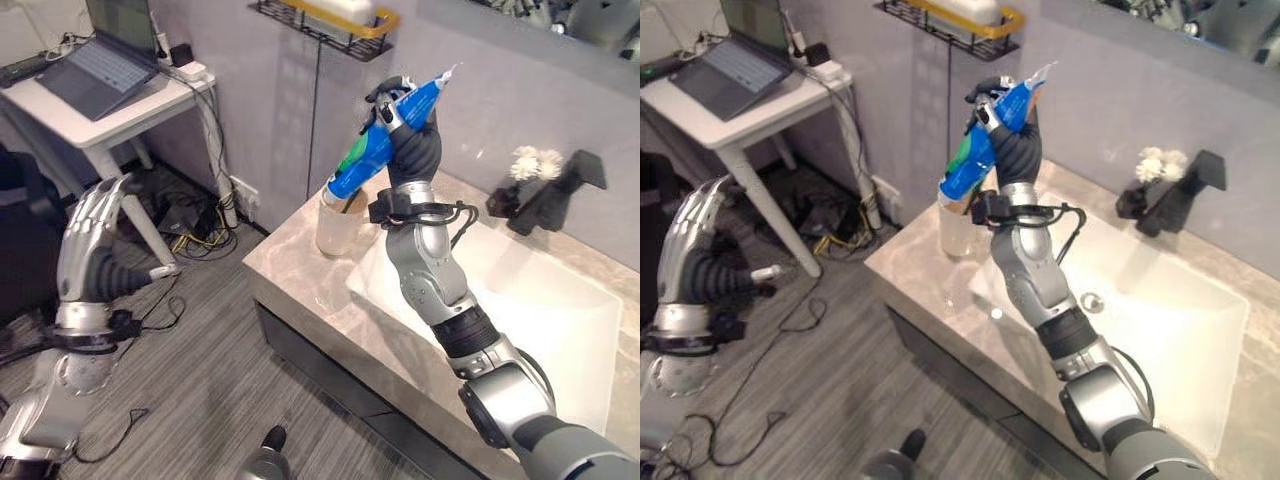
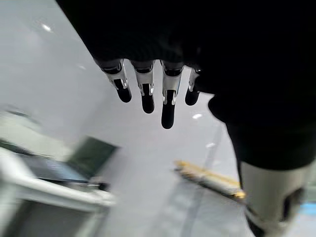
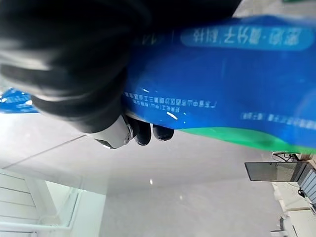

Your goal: Put brush and paste in cup on sink, flatten towel.

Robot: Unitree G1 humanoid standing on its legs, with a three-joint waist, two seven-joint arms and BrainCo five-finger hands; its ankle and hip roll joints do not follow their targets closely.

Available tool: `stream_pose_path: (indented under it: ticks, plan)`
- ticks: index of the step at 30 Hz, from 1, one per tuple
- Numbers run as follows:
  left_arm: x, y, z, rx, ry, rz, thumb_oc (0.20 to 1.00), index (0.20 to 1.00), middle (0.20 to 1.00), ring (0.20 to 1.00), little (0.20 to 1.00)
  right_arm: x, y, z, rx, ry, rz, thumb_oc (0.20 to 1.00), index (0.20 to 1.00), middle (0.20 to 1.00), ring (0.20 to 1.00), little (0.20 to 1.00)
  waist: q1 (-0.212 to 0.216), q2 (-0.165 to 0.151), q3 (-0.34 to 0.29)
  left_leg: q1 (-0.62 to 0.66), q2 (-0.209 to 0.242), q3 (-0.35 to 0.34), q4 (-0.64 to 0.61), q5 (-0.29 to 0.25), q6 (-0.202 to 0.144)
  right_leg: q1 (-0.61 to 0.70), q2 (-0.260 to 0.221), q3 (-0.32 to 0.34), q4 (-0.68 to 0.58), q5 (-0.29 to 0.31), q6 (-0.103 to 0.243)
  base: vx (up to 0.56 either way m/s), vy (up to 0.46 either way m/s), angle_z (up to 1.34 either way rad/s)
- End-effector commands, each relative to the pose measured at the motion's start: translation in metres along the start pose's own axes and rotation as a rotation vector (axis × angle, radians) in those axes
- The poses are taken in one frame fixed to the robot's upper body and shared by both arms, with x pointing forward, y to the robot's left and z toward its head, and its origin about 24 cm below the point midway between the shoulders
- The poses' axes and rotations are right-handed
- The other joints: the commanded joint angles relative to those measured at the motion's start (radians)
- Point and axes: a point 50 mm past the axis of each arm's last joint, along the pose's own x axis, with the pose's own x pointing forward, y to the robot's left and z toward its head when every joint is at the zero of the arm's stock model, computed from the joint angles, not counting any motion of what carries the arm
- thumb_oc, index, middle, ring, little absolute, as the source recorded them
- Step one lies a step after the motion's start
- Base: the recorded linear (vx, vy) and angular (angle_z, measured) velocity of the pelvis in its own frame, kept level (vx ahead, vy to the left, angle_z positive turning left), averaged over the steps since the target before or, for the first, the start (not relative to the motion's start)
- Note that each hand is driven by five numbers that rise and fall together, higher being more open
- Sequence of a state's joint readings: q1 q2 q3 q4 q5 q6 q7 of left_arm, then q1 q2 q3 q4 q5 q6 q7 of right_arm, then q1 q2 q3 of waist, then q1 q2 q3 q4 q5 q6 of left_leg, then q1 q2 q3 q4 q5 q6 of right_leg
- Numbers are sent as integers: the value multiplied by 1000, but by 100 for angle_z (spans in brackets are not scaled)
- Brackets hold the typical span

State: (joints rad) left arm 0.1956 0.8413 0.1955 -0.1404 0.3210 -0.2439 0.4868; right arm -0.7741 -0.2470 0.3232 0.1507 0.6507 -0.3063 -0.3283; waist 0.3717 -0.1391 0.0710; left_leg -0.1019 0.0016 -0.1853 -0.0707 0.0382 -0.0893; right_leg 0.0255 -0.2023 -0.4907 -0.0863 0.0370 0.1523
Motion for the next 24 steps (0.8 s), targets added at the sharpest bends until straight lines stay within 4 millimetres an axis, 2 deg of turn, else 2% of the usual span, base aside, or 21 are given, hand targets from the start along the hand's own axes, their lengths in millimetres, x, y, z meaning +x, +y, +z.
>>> stream_pose_path:
  ticks: [1, 4, 11, 24]
  plan:
    - [8, 23, -10, 94, -9, 41, 1000, 1000, 1000, 1000, 1000, 20, 9, 41, -38, -204, 63, 200, 200, 200, 200, 200, 26, -40, -47, -52, -45, -10, -17, 48, 30, 85, -96, 15, 2, 158, 80, 15, 14, 17]
    - [4, 21, -20, 112, 39, 26, 1000, 1000, 1000, 1000, 1000, 21, 2, 43, -61, -205, 49, 200, 200, 200, 200, 200, 36, -44, -43, -56, -50, -18, -17, 48, 32, 87, -98, 5, 4, 162, 82, 16, 22, 14]
    - [0, 4, -17, 57, 48, -27, 1000, 1000, 1000, 1000, 1000, 19, -7, 47, -114, -232, 10, 200, 200, 200, 200, 200, 35, -43, -34, -62, -56, -19, -17, 46, 38, 81, -103, 2, 9, 167, 83, 7, 11, 3]
    - [-5, -10, -17, 20, 64, -87, 1000, 1000, 1000, 1000, 1000, 18, -11, 48, -149, -239, -2, 200, 200, 200, 200, 200, 17, -32, -32, -56, -51, 2, -17, 40, 43, 73, -105, 20, 6, 167, 82, 5, 4, -3]
